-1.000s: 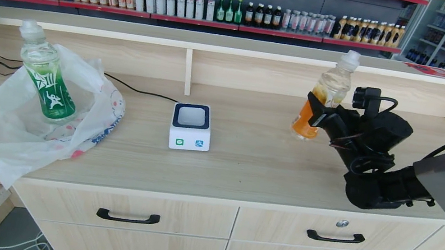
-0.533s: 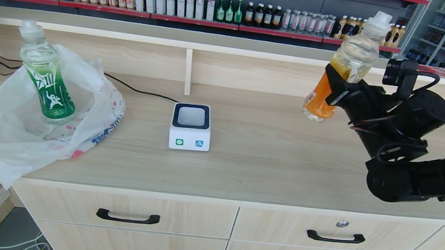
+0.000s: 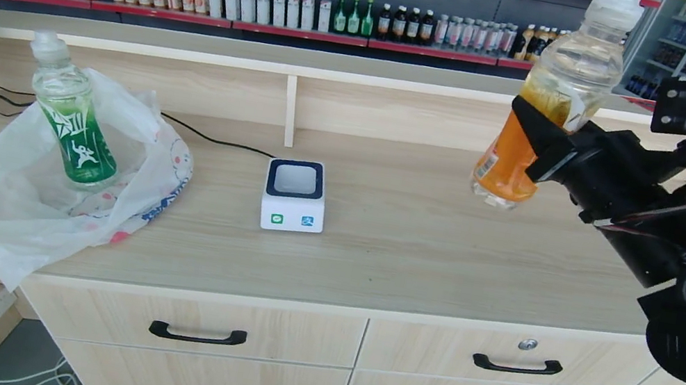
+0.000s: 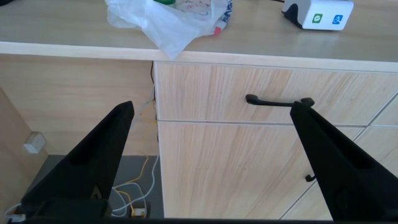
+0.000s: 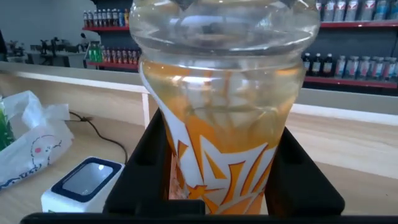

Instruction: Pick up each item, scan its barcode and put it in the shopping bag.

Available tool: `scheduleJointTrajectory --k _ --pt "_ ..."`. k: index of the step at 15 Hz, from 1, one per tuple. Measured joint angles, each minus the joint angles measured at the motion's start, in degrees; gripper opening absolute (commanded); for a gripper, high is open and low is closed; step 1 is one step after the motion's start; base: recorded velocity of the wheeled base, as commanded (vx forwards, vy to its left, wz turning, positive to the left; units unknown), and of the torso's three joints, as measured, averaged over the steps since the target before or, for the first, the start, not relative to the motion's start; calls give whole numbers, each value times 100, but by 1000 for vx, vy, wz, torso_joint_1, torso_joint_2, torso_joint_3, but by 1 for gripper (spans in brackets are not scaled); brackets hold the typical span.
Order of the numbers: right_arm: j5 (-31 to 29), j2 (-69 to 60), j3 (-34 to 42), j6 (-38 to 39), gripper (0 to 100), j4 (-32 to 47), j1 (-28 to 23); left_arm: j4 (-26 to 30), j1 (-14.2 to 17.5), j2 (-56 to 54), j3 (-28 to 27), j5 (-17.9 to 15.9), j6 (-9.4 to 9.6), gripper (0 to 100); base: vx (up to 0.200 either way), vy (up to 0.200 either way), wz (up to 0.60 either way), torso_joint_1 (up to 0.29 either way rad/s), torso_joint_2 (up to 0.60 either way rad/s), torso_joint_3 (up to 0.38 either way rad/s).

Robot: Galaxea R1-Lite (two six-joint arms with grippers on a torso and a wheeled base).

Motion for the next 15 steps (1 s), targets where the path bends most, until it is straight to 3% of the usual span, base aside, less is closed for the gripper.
scheduleJointTrajectory --k 6,9,12,15 --pt "500 -1368 1786 534 0 -139 1246 0 5 0 0 -1 9 100 0 0 0 0 0 0" --pt "539 -1620 2494 1241 0 -976 1941 2 0 0 0 -1 9 100 0 0 0 0 0 0" --pt "539 -1632 3255 2081 0 -1253 2172 2 0 0 0 -4 11 100 0 0 0 0 0 0" --pt "536 -1747 3460 2776 0 -1297 2288 0 0 0 0 -4 11 100 0 0 0 0 0 0"
